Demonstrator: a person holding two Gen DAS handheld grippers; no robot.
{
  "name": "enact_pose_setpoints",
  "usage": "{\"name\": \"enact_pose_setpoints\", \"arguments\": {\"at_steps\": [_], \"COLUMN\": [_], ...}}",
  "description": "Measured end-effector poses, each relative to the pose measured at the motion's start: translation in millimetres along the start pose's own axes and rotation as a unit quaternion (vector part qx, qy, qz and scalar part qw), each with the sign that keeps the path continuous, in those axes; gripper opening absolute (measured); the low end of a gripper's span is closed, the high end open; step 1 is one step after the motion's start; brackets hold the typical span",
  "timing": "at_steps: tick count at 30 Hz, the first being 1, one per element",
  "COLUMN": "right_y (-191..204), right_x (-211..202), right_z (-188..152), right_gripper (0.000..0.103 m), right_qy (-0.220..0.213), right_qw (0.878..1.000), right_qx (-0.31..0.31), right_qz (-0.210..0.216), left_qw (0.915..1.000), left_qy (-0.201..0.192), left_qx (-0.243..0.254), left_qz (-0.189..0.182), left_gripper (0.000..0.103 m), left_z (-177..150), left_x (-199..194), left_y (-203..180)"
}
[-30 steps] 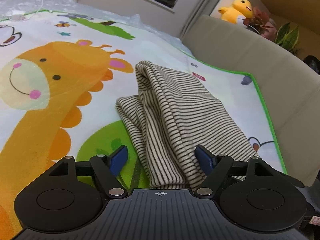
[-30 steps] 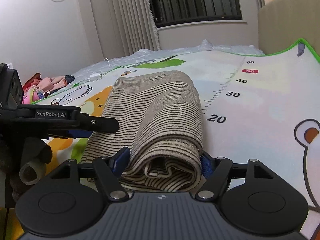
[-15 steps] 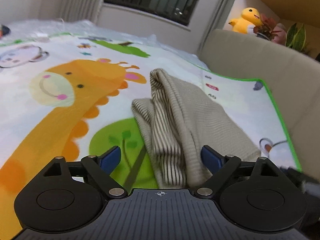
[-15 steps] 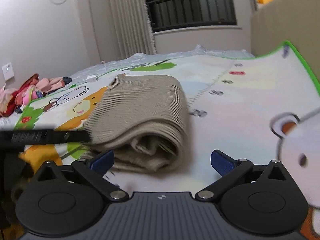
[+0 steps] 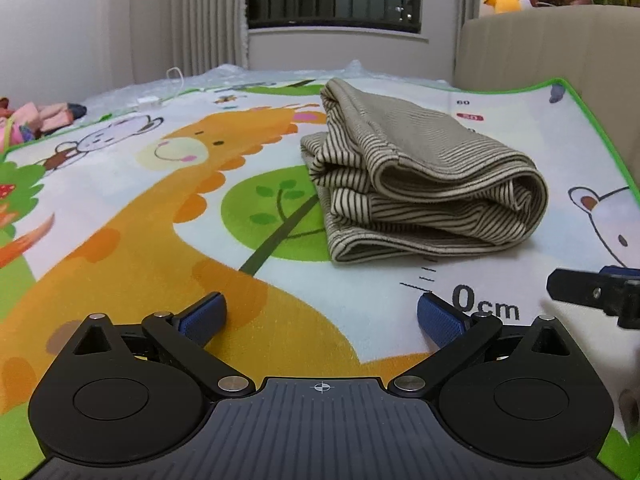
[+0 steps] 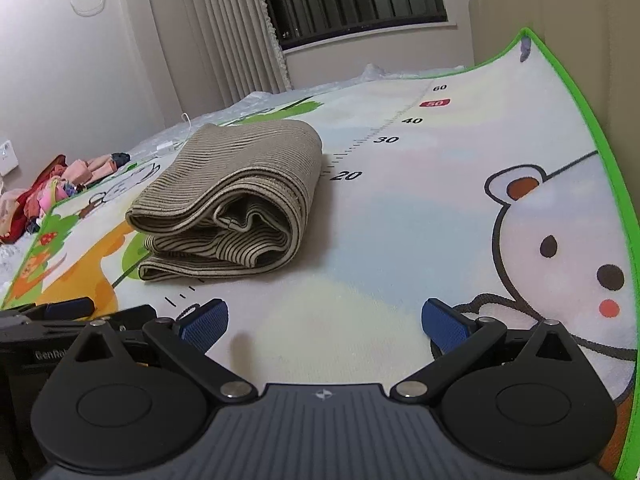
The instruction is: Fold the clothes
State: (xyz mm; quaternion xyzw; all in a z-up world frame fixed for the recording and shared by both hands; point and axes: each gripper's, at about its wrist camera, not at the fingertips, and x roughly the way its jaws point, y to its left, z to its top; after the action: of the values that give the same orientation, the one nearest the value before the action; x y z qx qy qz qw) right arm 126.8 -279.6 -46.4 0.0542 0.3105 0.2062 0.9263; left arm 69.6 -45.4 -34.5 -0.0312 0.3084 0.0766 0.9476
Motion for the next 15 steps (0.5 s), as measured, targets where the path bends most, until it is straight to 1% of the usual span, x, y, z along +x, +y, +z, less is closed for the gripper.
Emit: {"name": "enact_pose_setpoints", "arguments": {"at_steps": [3, 7, 15], "right_y": [6.3, 13.2, 7.9], "right_x": [1.9, 4.1, 4.2], "right_z": [0.0, -0.1, -0.1], "right_gripper": [0.103, 0.103, 0.103], "right_qy": [0.007, 0.017, 0.016], "right_qw": [1.0, 0.999, 0.999], "right_qx": [-0.018, -0.044, -0.034], "right_qz": [-0.012, -0.027, -0.016], "left_qw": [0.9999, 0.9998, 0.9997], "left_qy": [-0.003, 0.0, -0.002], "left_qx": [-0.011, -0.013, -0.015], "left_qz": [-0.007, -0.011, -0.018], "left_gripper": [0.103, 0.103, 0.103], "left_z": [-2.4, -2.3, -3.1], "left_x": [-0.6, 0.5, 1.4], "left_y": [2.4, 2.4, 4.8]}}
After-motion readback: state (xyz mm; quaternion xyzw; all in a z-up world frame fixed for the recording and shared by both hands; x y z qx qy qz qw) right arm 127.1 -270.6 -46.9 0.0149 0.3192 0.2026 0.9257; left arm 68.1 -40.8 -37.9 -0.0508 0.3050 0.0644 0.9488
